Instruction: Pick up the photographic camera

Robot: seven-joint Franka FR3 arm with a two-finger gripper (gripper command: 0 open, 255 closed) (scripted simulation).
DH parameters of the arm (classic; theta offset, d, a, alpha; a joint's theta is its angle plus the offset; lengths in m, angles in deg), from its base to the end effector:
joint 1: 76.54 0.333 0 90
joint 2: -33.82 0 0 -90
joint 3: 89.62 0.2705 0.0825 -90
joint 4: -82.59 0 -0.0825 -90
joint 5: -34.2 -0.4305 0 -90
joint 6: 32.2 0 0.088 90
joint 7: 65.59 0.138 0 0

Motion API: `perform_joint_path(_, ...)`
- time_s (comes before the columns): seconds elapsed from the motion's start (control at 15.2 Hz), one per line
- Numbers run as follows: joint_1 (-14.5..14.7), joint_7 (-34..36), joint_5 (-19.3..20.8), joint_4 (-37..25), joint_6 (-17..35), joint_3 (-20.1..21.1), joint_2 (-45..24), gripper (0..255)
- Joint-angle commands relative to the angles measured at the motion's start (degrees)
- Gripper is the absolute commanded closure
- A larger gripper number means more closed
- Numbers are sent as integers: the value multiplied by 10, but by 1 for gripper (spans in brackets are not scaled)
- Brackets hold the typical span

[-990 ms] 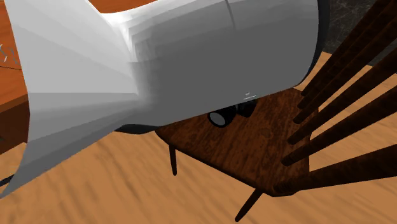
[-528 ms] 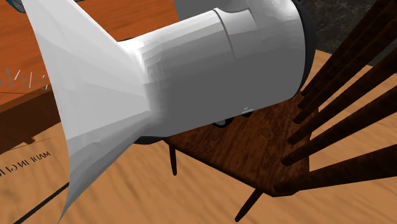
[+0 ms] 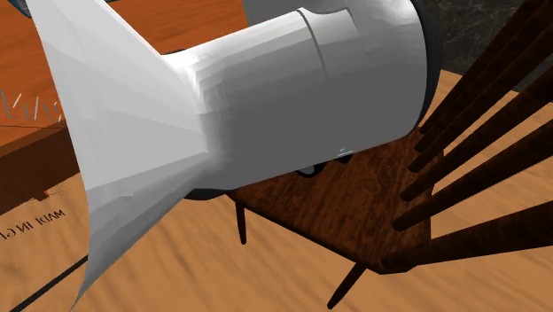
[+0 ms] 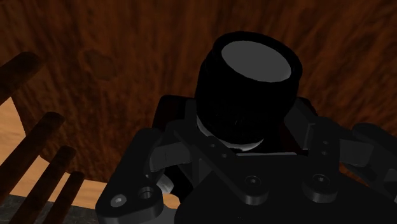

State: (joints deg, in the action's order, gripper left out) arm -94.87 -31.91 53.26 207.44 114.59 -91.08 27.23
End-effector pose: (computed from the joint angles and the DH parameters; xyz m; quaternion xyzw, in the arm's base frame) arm 0.5754 -0.2078 0.2595 0.9292 -0.3276 0.1439 0.0931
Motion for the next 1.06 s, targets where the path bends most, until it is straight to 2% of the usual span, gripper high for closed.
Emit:
perform_joint_path(0.0,0,-5,-4,-3,-10,1,7,255)
perform_joint_path(0.86,2,-39,-34,-48,-101,6,56,255)
perform_joint_path(0.99,2,-40,-34,-48,-102,6,57,255)
